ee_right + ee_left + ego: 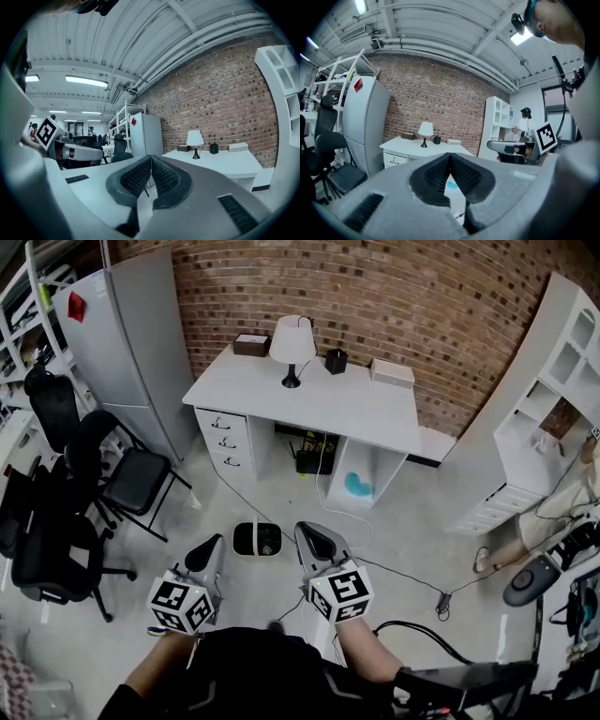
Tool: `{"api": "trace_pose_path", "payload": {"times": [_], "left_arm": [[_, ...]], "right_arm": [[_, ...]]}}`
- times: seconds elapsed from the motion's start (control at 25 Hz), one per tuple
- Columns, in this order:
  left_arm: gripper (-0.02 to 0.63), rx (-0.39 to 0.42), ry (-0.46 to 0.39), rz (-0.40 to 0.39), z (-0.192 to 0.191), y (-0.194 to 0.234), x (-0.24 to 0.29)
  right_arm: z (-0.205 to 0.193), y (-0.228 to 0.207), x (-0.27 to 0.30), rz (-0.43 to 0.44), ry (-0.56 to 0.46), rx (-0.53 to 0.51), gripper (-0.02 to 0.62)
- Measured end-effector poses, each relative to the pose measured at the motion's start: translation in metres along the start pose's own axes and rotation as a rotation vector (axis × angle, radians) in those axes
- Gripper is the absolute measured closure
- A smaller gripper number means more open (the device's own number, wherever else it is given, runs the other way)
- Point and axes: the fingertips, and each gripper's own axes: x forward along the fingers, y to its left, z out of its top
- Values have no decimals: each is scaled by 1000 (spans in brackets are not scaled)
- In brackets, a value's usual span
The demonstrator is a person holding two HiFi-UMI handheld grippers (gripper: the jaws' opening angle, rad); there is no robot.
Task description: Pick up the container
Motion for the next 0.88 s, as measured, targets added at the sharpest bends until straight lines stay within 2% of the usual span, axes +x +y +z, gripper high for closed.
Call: {"api": "trace_pose_path", "payload": {"times": [0.2,0.44,0.68,0.88], "left_arm": [[600,33,4,-3,8,2,9],[600,26,6,-8,7,13,24],[600,4,-17,-50,5,37,41],[600,-18,-20,-99,11,63,71]], "right_arm": [[2,-12,13,7,-24,13,588],[1,-24,21,-17,-28,32,588],[-7,-27,45,-51,7,22,588],[4,-31,76,-77,21,-10,588]]}}
